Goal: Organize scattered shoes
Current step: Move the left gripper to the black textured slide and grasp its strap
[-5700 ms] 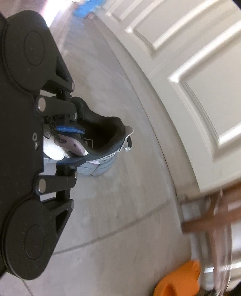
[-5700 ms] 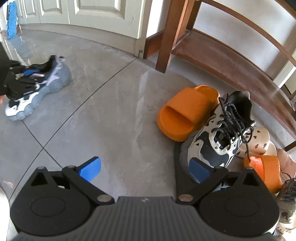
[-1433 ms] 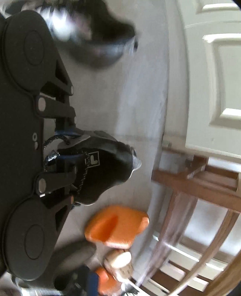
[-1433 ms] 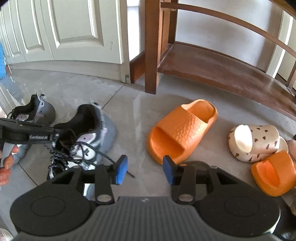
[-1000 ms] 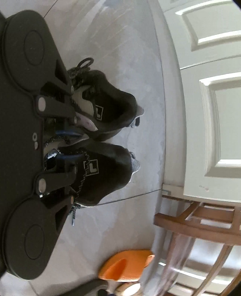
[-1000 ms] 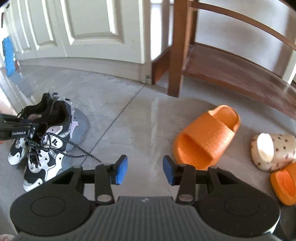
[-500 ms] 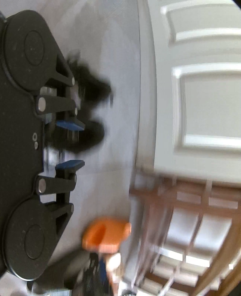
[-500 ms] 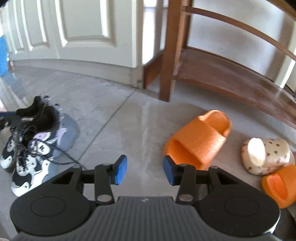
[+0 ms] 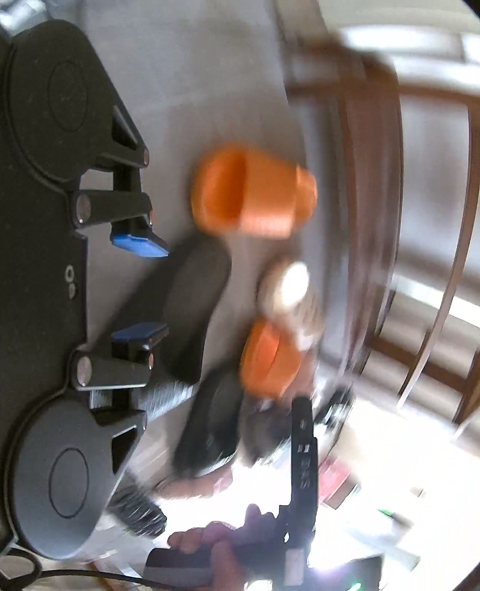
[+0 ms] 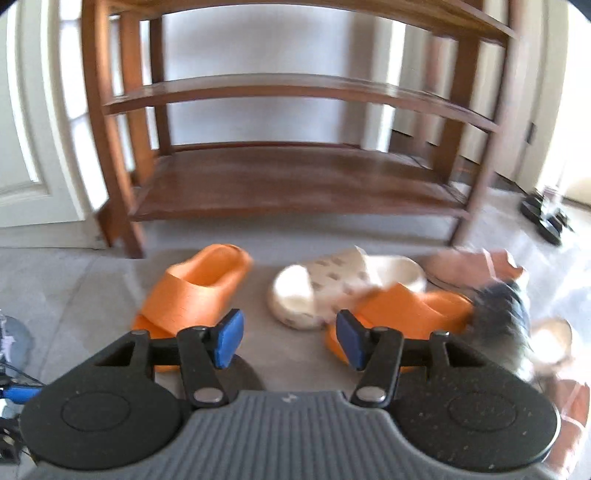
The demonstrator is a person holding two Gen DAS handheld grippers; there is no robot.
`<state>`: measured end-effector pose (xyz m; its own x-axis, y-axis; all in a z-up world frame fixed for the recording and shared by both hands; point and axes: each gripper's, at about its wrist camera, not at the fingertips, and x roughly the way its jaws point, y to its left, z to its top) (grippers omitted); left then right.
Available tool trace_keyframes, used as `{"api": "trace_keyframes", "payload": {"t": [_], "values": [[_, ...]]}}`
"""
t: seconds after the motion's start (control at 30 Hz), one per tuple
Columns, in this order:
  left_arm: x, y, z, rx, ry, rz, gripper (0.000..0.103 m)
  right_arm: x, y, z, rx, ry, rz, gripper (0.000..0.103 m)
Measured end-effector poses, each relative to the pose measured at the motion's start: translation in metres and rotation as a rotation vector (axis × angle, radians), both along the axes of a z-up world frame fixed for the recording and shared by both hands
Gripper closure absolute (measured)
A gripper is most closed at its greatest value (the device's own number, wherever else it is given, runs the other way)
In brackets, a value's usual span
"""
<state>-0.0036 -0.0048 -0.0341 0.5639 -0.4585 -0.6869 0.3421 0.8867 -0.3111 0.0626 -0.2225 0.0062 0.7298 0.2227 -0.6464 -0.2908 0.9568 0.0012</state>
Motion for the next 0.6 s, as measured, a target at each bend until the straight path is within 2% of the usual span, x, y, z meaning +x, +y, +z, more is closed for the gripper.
{"api": "trace_keyframes", "payload": {"t": [0.1, 0.4, 0.6], "values": [[0.011, -0.032, -0.014, 0.009, -0.005, -0.077, 0.077, -0.006, -0.026, -0.014, -0.004, 0.037, -0.022, 0.043], [0.040, -0.082, -0.039, 0.057, 0.007, -0.227, 0.076, -0.014, -0.064, -0.046, -0.013, 0.109, -0.048, 0.043], [0.050, -0.093, -0.046, 0.013, 0.046, -0.296, 0.077, -0.019, -0.080, -0.057, -0.004, 0.147, -0.081, 0.043]]}}
